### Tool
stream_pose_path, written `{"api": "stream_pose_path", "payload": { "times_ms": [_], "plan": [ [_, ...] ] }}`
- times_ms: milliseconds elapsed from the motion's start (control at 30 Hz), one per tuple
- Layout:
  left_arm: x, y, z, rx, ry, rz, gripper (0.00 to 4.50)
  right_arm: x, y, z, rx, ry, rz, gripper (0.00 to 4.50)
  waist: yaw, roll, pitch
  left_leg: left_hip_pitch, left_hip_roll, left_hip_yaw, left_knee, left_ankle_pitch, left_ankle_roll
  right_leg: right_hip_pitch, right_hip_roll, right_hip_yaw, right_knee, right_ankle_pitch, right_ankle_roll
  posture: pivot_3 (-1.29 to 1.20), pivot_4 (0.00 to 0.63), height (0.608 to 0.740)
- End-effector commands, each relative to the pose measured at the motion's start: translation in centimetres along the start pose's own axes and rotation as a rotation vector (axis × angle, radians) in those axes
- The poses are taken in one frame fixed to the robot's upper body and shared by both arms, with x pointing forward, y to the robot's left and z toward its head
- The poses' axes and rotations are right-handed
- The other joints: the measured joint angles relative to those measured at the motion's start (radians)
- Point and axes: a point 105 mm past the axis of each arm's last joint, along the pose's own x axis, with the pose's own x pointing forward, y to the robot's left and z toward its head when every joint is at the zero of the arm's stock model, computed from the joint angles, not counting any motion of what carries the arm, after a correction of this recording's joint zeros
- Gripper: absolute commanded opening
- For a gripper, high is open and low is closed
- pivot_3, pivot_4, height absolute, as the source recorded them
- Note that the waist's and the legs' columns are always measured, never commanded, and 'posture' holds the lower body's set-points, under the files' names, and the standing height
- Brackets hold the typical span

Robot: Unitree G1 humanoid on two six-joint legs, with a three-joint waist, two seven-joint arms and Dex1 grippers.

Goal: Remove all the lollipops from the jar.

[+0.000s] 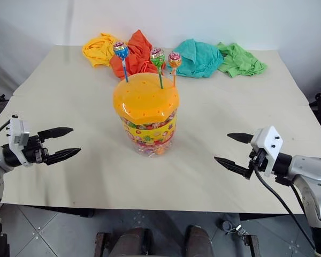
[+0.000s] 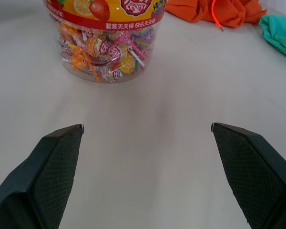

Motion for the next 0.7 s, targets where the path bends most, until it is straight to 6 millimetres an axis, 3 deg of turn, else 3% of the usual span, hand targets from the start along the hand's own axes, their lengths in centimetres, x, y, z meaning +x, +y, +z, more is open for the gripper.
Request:
{"api": "stream_pose_path", "payload": {
  "times_ms": [33,400,700],
  "plan": [
    [0.2,0.3,0.7,-0.001,-0.020,0.003,4.44,0.2,0.2,1.2,-0.030,-0.036,0.012,4.50,-0.001,0.000,0.000,0.000,0.000,0.000,0.000,0.000,0.000,0.000,0.000,0.000,0.000,0.000,0.000,0.00,0.150,0.740],
    [0.8,0.9,1.7,-0.051,-0.018,0.051,4.44,-0.1,-0.2,1.6,-0.033,-0.043,0.002,4.50,-0.001,0.000,0.000,0.000,0.000,0.000,0.001,0.000,0.000,0.000,0.000,0.000,0.001,0.000,0.000,0.00,0.150,0.740],
    [0.1,1.3,7.3,0.119,-0.091,-0.024,4.44,-0.4,0.4,6.8,-0.046,-0.164,0.051,4.50,0.000,0.000,0.000,-0.001,0.001,-0.001,0.003,-0.001,0.000,0.000,0.000,0.000,0.001,0.000,0.000,0.00,0.150,0.740]
  ]
}}
